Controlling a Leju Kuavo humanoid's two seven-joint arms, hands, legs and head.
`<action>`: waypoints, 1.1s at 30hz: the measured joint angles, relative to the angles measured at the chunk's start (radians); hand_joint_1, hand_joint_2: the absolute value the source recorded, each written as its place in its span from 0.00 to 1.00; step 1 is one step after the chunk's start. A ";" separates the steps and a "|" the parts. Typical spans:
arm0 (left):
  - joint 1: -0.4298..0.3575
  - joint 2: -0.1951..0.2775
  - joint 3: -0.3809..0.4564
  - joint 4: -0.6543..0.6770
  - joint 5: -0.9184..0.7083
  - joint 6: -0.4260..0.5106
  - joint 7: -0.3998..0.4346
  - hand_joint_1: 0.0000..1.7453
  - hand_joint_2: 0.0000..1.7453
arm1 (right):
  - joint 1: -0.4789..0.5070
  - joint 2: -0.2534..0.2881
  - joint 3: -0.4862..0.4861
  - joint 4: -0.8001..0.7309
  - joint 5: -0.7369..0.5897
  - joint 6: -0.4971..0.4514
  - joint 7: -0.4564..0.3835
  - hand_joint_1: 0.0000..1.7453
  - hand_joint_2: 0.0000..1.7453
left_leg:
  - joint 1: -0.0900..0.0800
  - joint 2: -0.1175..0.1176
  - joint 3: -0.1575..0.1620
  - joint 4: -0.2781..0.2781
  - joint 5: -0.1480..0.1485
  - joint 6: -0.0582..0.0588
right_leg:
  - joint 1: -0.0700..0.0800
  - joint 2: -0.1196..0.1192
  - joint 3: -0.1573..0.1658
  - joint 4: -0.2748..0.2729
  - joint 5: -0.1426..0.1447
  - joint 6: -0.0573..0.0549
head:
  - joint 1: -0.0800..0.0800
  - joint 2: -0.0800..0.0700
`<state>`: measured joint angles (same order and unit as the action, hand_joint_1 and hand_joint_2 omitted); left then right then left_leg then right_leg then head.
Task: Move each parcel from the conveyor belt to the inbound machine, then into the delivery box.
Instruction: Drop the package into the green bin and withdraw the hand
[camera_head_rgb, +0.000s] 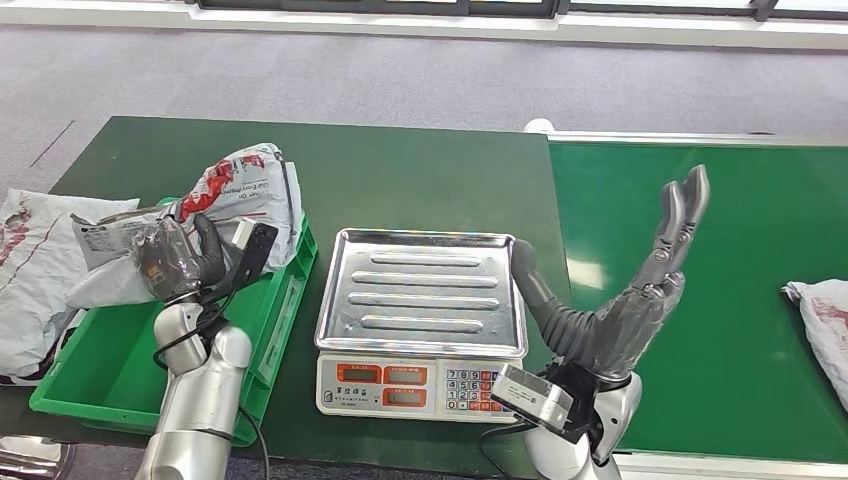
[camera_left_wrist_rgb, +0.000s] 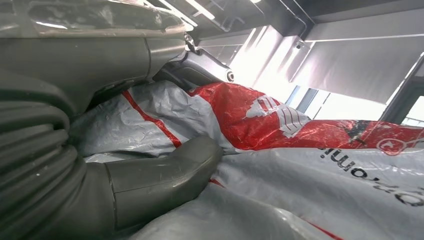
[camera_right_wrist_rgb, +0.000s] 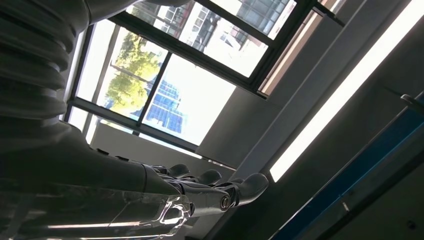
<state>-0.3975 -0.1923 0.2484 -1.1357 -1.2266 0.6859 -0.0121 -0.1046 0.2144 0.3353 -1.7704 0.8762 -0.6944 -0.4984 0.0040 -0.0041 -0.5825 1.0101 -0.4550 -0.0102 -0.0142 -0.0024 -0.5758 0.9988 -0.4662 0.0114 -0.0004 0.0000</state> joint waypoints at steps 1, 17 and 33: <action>0.000 0.000 0.004 0.000 0.001 0.000 -0.001 1.00 1.00 | 0.000 0.000 0.000 0.000 0.001 0.000 0.000 0.00 1.00 | 0.000 0.000 0.000 0.000 0.000 0.000 | 0.000 0.000 0.000 0.000 0.000 0.000 | 0.000 0.000; 0.000 -0.002 0.044 0.002 0.010 0.008 -0.033 0.51 1.00 | 0.000 0.000 -0.001 0.000 -0.009 0.000 -0.004 0.00 1.00 | 0.000 0.000 0.000 0.000 0.000 0.000 | 0.000 0.000 0.000 0.000 0.000 0.000 | 0.000 0.000; 0.011 -0.025 0.113 -0.020 0.007 0.010 -0.107 0.00 1.00 | 0.002 0.003 -0.003 0.001 -0.024 0.000 -0.037 0.00 1.00 | 0.000 0.000 0.000 0.000 0.000 0.000 | 0.000 0.000 0.000 0.000 0.000 0.000 | 0.000 0.000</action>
<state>-0.3862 -0.2168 0.3619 -1.1555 -1.2192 0.6962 -0.1190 -0.1022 0.2177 0.3320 -1.7691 0.8523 -0.6943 -0.5357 0.0041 -0.0041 -0.5825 1.0101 -0.4550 -0.0102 -0.0141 -0.0025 -0.5758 0.9989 -0.4662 0.0114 -0.0004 0.0000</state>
